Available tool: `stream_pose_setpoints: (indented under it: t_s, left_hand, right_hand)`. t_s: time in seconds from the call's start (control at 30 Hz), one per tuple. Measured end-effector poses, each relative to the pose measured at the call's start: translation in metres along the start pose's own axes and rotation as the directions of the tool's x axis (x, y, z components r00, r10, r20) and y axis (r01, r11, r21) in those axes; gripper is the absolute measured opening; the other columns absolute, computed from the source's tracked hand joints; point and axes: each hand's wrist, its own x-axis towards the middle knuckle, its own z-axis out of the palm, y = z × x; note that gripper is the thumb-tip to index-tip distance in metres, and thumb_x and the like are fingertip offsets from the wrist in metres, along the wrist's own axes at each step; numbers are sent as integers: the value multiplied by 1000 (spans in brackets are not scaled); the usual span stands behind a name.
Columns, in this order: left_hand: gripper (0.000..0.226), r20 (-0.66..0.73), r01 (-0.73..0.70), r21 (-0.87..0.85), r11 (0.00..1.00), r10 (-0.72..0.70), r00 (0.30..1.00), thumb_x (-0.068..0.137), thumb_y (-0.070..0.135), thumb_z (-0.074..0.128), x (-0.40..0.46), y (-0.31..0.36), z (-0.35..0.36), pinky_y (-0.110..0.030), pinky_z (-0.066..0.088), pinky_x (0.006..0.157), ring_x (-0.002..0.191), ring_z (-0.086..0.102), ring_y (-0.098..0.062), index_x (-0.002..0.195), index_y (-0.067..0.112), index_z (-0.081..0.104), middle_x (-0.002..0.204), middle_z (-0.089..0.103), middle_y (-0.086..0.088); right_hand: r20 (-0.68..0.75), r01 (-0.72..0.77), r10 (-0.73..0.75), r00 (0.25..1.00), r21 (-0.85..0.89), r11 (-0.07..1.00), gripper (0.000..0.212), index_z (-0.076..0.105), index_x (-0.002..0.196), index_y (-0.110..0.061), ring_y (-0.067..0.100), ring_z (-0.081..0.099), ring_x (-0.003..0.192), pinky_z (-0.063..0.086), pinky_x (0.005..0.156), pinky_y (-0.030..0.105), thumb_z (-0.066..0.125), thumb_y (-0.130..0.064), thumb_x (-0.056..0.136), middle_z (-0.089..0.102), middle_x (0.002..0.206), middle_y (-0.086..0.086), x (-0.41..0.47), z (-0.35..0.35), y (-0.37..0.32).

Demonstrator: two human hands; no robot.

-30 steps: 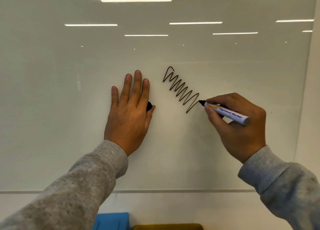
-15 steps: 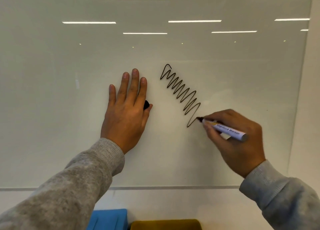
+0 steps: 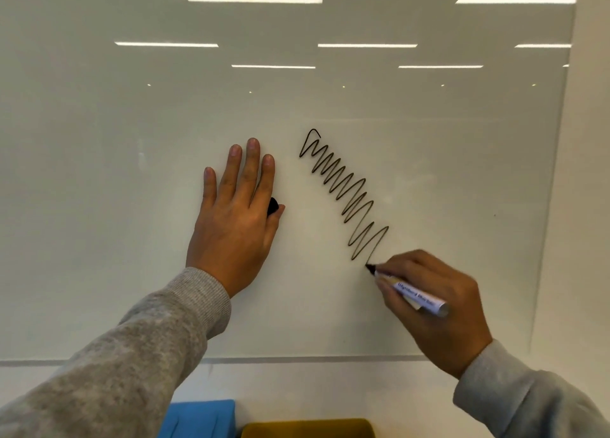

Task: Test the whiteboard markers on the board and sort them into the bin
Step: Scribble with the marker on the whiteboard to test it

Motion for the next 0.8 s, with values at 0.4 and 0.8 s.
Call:
stream_pose_setpoints:
  t_s: [0.4, 0.8]
  left_hand:
    - [60, 11, -5, -89, 996, 6, 1000, 108, 37, 32, -8, 0, -5, -58, 18, 121, 154, -1, -30, 159, 10, 13, 167, 0, -11]
    - [67, 130, -54, -54, 997, 61, 990, 102, 45, 35, -65, 23, 11, -56, 20, 119, 154, -1, -32, 159, 14, 17, 167, 2, -12]
  right_hand:
    - [-132, -133, 138, 982, 45, 990, 27, 75, 100, -9, 10, 66, 76, 51, 76, 5, 67, -34, 93, 71, 91, -1, -4, -4, 4]
    - [-74, -133, 132, 989, -15, 991, 16, 74, 99, -10, 6, 63, 75, 49, 76, 1, 76, -21, 87, 68, 91, -5, -27, -11, 9]
